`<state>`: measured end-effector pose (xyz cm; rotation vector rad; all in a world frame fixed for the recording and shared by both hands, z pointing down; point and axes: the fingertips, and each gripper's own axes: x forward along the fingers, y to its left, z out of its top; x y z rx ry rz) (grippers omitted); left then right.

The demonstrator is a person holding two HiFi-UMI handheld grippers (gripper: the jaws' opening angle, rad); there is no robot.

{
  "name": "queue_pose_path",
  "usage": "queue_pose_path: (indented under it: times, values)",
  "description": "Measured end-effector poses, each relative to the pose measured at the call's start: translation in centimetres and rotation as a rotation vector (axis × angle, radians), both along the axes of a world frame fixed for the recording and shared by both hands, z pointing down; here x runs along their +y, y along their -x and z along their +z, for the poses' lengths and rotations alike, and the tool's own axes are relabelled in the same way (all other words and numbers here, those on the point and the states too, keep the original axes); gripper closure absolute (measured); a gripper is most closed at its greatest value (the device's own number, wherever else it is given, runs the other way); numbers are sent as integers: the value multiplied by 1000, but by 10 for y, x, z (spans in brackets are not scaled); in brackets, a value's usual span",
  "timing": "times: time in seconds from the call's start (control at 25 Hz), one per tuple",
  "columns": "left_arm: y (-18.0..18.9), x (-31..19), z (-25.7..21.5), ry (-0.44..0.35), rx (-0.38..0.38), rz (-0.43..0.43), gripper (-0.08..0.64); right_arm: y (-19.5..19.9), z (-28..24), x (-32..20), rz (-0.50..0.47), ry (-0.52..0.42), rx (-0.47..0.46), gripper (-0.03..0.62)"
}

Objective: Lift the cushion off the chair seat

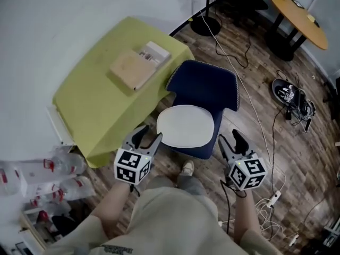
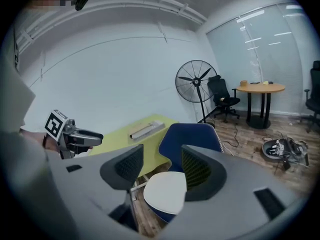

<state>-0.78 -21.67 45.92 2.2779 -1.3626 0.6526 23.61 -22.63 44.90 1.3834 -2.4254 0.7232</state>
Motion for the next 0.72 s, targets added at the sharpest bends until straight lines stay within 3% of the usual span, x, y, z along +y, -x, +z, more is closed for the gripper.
queue_pose_path:
  times: [0.36, 0.72]
  values:
    - [23, -27, 70, 136, -10, -52, 344, 2, 90, -24, 42, 176, -8, 350]
    - [41, -48, 155, 257, 3, -65, 342, 0, 174, -39, 93, 278, 70, 333]
